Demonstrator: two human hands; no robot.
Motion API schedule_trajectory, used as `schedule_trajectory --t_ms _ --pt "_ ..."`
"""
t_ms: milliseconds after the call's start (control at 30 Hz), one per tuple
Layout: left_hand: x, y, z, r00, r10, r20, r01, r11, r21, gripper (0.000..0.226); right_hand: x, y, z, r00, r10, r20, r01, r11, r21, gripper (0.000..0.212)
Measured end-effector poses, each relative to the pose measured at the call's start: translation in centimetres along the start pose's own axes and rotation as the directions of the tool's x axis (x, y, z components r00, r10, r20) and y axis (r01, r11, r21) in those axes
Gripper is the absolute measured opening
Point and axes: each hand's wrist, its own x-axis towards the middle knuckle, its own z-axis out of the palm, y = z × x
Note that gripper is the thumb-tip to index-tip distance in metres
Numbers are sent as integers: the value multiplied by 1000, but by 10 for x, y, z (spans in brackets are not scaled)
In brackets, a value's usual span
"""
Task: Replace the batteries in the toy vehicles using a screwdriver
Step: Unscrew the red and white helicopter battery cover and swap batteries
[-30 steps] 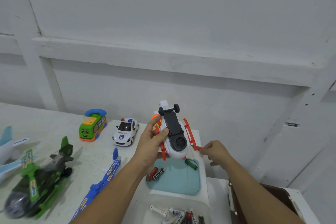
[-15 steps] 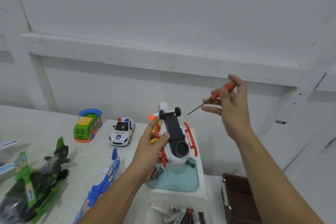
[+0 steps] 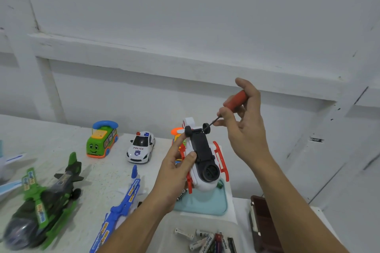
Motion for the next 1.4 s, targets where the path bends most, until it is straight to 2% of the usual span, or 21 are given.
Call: schedule_trajectory --t_ms 333,500,633,867,967,1033,1167,1400 --pt "-1 4 -1 998 47 44 -45 998 -38 44 -2 -7 5 990 -135 38 137 990 -31 68" --pt "-2 4 0 999 41 24 -41 999 -19 45 1 -12 4 991 -124 40 125 992 -4 59" --pt "0 4 0 999 48 3 -48 999 7 45 3 -17 5 991 -128 22 127 991 42 63" --pt "3 3 4 997 77 -20 -76 996 42 45 3 -20 7 988 -148 39 144 984 102 52" --pt "6 -1 4 994 99 -44 -96 993 63 47 5 -19 8 987 -158 20 155 982 105 59" --pt "8 -1 5 993 111 -49 -108 992 61 47 7 -16 9 993 -114 24 110 984 137 64" --pt "11 2 7 991 115 -61 -112 992 52 48 10 -10 8 994 -96 56 87 987 138 55" --pt "22 -7 7 990 120 -70 -111 988 110 44 19 1 4 992 -108 65 97 984 153 54"
